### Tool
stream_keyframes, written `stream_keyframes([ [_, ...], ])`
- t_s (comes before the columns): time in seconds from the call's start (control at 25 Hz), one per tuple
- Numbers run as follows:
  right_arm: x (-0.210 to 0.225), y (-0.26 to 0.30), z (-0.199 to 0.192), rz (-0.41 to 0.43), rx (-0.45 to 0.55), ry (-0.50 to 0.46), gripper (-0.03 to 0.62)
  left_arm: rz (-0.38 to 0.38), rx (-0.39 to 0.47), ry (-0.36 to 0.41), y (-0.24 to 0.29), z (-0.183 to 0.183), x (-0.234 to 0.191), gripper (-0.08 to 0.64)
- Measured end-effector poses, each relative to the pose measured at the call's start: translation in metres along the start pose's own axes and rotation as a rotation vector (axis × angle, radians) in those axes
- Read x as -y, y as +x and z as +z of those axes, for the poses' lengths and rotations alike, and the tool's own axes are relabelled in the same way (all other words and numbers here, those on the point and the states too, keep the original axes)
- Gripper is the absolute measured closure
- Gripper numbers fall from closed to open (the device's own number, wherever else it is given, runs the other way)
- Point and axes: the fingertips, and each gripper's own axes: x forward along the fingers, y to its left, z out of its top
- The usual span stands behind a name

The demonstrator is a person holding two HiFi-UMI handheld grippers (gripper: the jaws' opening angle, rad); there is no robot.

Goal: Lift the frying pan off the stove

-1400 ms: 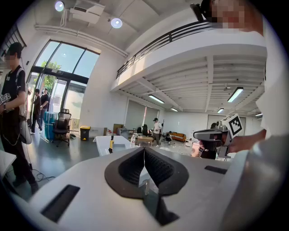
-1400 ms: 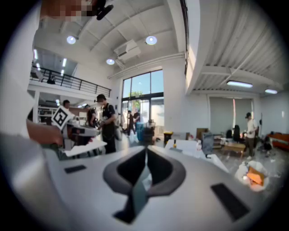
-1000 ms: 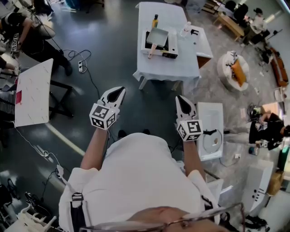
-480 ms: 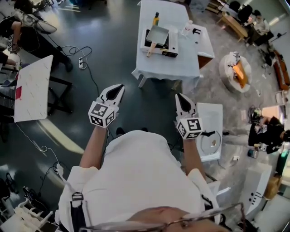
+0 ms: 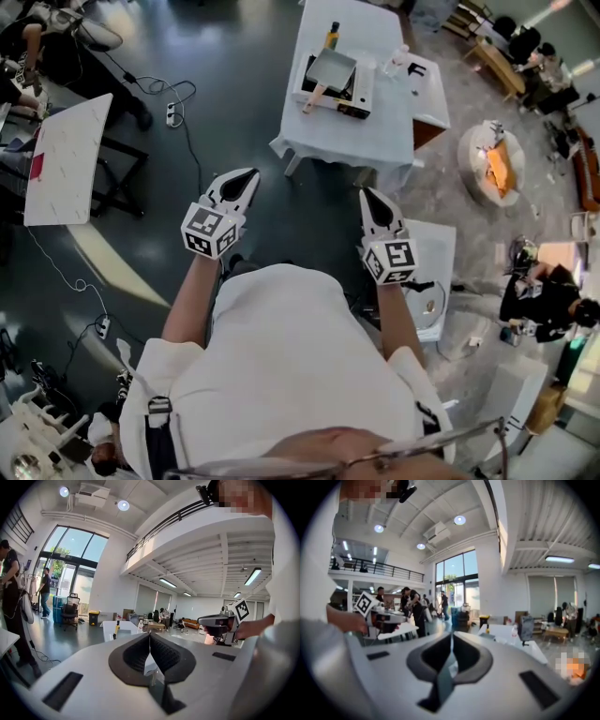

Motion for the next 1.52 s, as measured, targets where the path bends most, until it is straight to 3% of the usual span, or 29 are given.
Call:
stream_keyframes([
  [0.32,0.008,0.007,-0.005,0.044,-0.003,0.003,0.557,0.021,-0.007,-0.006,0.006,-0.006,0.009,0.529],
  [0.68,0.009,0.026,-0.006,0.039,-0.012,0.020,0.557,0.007,-0.017,-0.023,0.017,-0.005,-0.011,0.529],
  [1.52,0.007,0.134,0.011,-0.076,-0.053,0.046,0.557,-0.144,-0.055,-0.025,0.082,0.009,-0.120,0.529],
])
